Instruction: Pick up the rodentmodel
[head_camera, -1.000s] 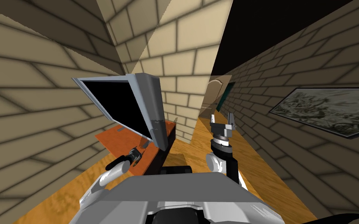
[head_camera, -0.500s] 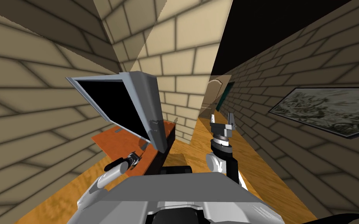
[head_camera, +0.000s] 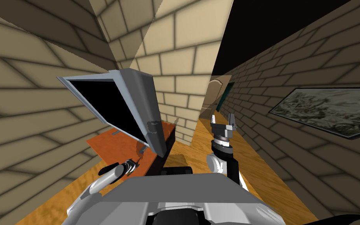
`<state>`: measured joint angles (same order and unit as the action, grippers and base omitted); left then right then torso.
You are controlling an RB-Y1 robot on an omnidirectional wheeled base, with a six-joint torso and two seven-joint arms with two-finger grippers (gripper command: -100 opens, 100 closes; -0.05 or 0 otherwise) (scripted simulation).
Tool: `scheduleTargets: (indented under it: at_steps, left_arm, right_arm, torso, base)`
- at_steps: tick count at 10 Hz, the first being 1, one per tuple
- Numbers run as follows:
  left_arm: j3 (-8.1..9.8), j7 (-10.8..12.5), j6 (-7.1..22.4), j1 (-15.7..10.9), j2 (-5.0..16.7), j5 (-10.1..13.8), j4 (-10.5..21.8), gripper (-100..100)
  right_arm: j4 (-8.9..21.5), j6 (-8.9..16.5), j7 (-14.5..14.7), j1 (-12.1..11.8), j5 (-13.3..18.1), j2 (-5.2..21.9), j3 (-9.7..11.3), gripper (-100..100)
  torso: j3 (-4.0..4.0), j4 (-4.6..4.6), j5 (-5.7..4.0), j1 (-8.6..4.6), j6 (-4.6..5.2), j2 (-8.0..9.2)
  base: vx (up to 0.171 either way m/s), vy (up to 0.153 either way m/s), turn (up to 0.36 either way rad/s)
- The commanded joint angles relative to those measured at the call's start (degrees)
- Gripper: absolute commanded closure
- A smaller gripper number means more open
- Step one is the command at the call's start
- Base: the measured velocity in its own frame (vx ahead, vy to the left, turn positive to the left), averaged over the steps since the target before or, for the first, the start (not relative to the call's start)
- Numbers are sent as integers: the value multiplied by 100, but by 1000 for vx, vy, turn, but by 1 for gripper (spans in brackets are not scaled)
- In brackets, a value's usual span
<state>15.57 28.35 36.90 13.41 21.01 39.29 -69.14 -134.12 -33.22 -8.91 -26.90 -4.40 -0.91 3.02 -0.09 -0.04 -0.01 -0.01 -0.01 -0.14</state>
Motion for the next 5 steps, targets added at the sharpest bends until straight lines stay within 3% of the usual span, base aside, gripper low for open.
scheduleTargets:
  at_steps: [1, 5]
  left_arm:
    - [65, 165, 286, -62, 75, 72, 191, -100]
    - [185, 421, 796, -160, 280, 347, 670, -100]
  right_arm:
    - [0, 0, 0, 0, 0, 0, 0, 0]
    - [0, 0, 0, 0, 0, 0, 0, 0]
  torso:
    - [0, 0, 0, 0, 0, 0]
    - [1, 0, -1, -3, 0, 2]
  base:
    - [42, -7, -26]
    - [50, -8, -23]
